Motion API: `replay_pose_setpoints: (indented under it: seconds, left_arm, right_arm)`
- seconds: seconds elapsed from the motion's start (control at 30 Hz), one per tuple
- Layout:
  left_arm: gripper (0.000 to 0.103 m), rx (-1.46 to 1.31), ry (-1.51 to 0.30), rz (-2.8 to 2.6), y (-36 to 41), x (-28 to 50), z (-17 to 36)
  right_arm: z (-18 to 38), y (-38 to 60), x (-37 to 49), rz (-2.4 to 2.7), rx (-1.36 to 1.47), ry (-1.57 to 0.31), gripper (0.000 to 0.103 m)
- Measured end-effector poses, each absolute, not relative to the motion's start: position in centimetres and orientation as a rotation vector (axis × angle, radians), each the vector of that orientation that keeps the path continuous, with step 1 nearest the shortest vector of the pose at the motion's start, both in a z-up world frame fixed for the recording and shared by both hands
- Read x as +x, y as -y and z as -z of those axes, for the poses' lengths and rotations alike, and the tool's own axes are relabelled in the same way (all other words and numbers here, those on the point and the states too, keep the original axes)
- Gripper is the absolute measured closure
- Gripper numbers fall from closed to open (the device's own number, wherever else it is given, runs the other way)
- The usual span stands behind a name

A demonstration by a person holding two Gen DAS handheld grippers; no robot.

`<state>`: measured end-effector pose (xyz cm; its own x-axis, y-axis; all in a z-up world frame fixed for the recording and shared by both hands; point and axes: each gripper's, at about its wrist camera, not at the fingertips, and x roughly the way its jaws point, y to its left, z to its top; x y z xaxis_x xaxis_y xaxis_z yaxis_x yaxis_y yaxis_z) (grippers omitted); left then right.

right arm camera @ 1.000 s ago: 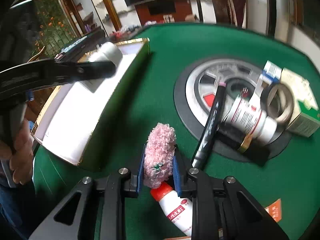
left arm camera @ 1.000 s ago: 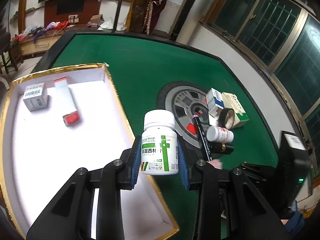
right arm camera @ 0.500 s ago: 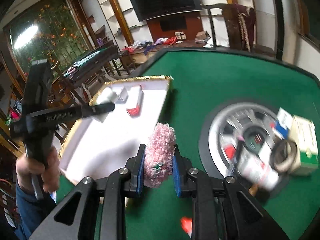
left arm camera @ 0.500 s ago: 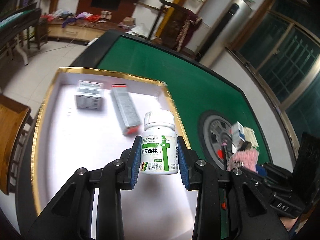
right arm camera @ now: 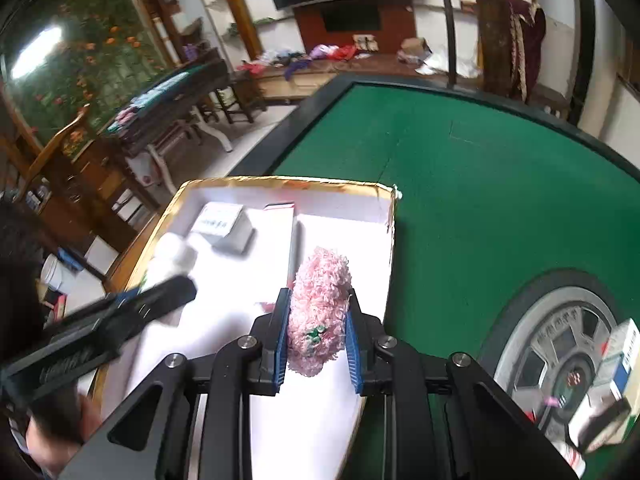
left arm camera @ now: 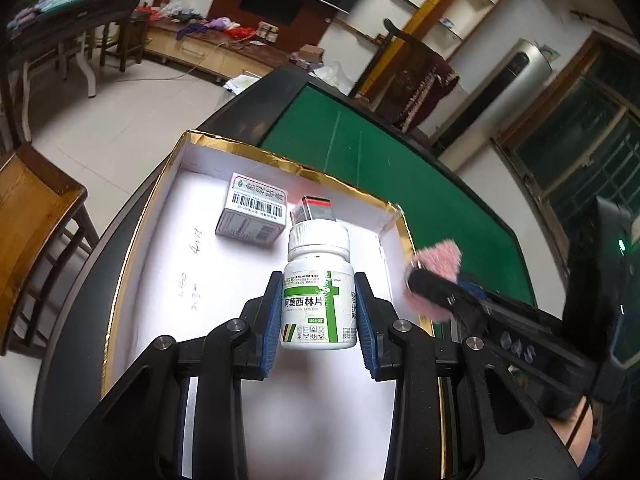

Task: Organize objects
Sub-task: 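Carry the bottle and pink puff into the white tray and open both tools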

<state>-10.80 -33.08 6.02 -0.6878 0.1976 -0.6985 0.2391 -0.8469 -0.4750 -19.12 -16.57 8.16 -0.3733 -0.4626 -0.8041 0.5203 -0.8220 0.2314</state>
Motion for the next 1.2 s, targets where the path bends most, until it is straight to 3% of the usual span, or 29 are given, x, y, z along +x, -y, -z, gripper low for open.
replay_pose_setpoints:
  seconds: [0.23,0.77,1.2]
  left_arm:
    - [0.070,1.237,-0.983,2.713,32.9,-12.2,-4.8]
    - [0.070,1.244,-1.044,2.648,33.5,-13.0,-3.3]
    - [0.070,1.304,-0.977,2.619,33.2,-13.5,-2.2]
  right_arm:
    - [-6.6,18.9,-23.3,2.225,1.299,-0.112,0.080]
    - [-4.6,20.8,-25.8,2.201,1.333,-0.114,0.080]
    - [-4.3,21.6,-25.4,2.201,1.326,-0.141,0.080]
